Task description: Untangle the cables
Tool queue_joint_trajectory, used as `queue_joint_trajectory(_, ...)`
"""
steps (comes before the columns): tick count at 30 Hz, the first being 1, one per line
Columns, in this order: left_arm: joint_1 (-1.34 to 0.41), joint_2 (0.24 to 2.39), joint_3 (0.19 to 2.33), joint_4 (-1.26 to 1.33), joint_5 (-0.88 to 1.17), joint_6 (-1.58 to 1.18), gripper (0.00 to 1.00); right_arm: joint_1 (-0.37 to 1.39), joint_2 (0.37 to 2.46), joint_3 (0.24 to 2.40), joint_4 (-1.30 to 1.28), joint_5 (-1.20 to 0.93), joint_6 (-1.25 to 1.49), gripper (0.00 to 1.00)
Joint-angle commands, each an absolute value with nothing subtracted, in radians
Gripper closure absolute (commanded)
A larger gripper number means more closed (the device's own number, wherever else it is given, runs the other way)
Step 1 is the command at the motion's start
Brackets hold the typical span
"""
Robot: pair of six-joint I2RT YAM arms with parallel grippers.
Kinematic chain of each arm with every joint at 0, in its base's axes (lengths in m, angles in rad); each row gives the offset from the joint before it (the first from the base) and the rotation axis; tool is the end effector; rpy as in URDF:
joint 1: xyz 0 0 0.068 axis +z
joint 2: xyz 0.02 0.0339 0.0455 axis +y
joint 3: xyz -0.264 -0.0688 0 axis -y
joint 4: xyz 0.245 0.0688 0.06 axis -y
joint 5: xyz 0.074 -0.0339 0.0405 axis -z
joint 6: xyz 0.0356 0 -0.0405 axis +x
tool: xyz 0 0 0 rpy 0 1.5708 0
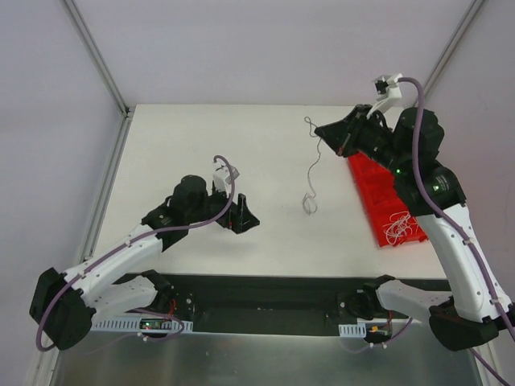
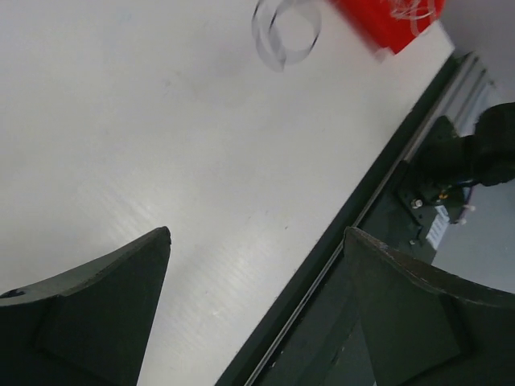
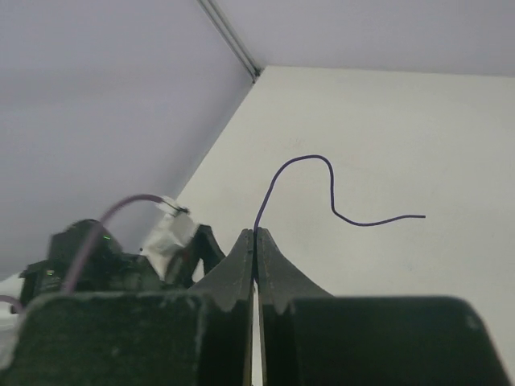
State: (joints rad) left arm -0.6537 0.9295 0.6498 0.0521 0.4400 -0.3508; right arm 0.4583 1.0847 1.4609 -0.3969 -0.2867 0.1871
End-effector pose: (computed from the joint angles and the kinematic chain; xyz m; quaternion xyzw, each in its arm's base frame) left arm 0.1635 -0.1444 0.2911 0.2495 0.7347 -0.4421 0.4500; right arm 0.1844 0.1022 0.4905 -0.1946 0.6871 0.3164 0.6245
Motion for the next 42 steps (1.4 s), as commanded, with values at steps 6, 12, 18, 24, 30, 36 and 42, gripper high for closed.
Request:
queue_joint_trajectory(6,-0.652,0.945,0.584,0.271,0.523,-0.440,0.06,0.448,1.108,1.750,-0.417,-0.301,0.147,1.00)
queue_joint_trajectory(12,-0.657,0.894,0.730,0.394,0.463,-0.387,0.01,0.448,1.117,1.735,-0.382,-0.334,0.192,1.00)
queue_joint_trajectory(18,-0.670,1.009,0.876,0.472,0.460,-0.339,0.01,0.448,1.134,1.661,-0.241,-0.449,0.343,1.00)
queue_joint_trajectory(24,-0.699,1.184,0.966,0.618,0.765,-0.454,0.09,0.468,1.131,1.608,-0.164,-0.492,0.437,1.00)
queue_joint_trajectory(30,-0.793,1.288,0.969,0.686,0.842,-0.442,0.17,0.498,1.115,1.621,-0.155,-0.492,0.451,1.00)
queue_joint_trajectory(36,-0.793,1.486,1.005,0.678,0.755,-0.422,0.36,0.518,1.108,1.663,-0.152,-0.482,0.460,1.00)
queue_joint_trajectory(42,-0.785,1.681,1.023,0.646,0.678,-0.430,0.42,0.523,1.123,1.752,-0.169,-0.477,0.463,1.00)
